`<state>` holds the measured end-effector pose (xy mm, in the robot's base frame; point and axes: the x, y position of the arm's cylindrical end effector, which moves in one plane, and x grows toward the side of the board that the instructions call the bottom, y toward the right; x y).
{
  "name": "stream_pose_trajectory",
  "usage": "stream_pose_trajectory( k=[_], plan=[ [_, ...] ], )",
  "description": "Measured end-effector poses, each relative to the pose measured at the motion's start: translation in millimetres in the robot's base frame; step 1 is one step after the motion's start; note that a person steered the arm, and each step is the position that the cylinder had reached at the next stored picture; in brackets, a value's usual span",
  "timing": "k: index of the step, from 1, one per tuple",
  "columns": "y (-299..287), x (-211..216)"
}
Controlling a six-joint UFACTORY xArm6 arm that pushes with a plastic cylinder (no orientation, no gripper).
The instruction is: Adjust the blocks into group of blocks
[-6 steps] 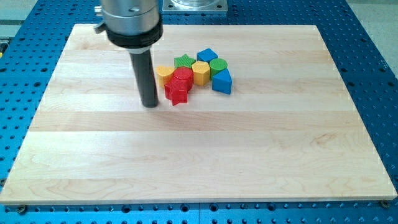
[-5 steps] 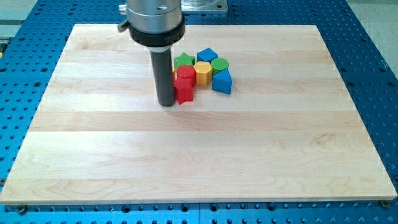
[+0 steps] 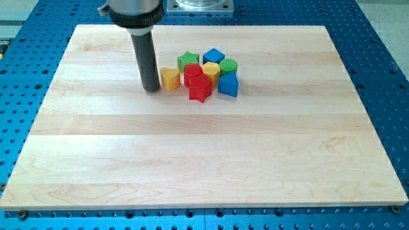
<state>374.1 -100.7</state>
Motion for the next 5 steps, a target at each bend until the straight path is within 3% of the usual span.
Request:
stream_pose_trajectory(
  k=[5],
  plan=[
    [77,-82]
  ],
)
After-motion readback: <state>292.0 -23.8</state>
